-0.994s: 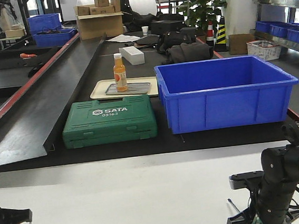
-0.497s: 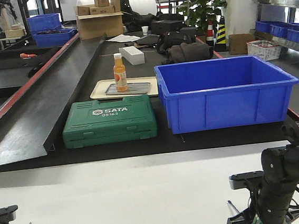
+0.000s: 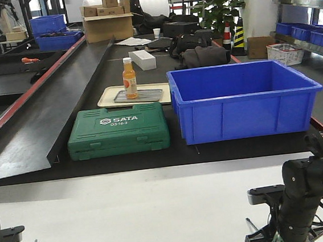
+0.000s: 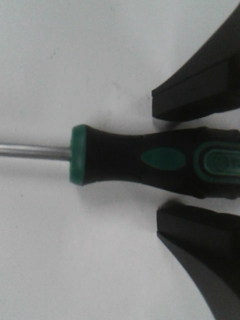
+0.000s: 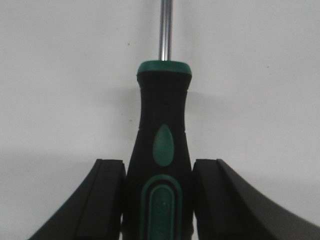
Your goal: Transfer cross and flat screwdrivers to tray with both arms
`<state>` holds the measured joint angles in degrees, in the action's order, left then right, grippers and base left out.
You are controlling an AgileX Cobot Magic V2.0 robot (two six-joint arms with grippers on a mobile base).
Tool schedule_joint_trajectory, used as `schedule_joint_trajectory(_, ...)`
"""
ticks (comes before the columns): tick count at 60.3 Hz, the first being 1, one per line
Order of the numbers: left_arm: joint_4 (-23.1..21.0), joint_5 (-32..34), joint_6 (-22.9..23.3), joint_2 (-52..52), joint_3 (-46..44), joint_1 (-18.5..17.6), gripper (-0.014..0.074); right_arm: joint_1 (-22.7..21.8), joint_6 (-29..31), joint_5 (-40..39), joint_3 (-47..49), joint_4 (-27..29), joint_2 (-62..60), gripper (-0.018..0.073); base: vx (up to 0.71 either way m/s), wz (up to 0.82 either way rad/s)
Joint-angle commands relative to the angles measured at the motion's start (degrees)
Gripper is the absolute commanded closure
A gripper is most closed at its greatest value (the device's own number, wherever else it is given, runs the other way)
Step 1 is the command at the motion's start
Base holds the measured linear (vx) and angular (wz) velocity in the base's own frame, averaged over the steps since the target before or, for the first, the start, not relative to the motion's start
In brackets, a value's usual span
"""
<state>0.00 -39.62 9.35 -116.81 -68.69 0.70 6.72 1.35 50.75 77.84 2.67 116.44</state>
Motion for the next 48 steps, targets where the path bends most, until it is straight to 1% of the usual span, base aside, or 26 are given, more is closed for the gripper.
schedule_joint_trajectory(1,0.0,0.4,-1.2,2.1,-1.2,-0.3,0.0169,-0.1,0.3,-0.7,1.6,0.2,-3.4,0.0567,0.0,0.0)
schedule_joint_trajectory(4,0.0,-0.1,-1.2,2.1,-1.2,-0.3,0.022,-0.1,0.3,-0.8,1.6,0.2,-3.4,0.0567,0.0,0.0)
schedule_joint_trajectory(5,0.0,-0.2,-1.2,2.1,-1.2,-0.3,0.0252,-0.1,0.3,-0.8,1.6,0.2,-3.4,0.0567,0.0,0.0)
schedule_joint_trajectory(8,0.0,-0.4,-1.3,2.1,-1.2,-0.3,0.0311,-0.1,0.3,-0.9,1.6,0.2,-3.4,0.0567,0.0,0.0)
schedule_joint_trajectory(16,2.4,-1.3,-2.6,2.1,-1.2,-0.3,0.055,-0.1,0.3,-1.0,1.6,0.3,-3.4,0.0567,0.0,0.0)
schedule_joint_trajectory(17,2.8,-1.4,-2.7,2.1,-1.2,-0.3,0.0594,-0.1,0.3,-1.0,1.6,0.3,-3.4,0.0567,0.0,0.0)
schedule_joint_trajectory(18,3.0,-1.4,-2.8,2.1,-1.2,-0.3,0.0606,-0.1,0.3,-1.0,1.6,0.3,-3.4,0.0567,0.0,0.0)
schedule_joint_trajectory(25,4.6,-1.4,-2.9,2.1,-1.2,-0.3,0.0603,-0.1,0.3,-1.0,1.6,0.3,-3.4,0.0567,0.0,0.0)
schedule_joint_trajectory(35,4.7,0.1,-2.9,3.1,-1.2,-0.3,0.0601,-0.1,0.3,-2.0,1.6,0.3,-3.4,0.0567,0.0,0.0)
schedule_joint_trajectory(48,4.7,2.3,-2.9,9.9,-2.0,-0.3,0.0599,-0.1,0.0,-3.3,1.6,0.3,-5.3,0.0567,0.0,0.0)
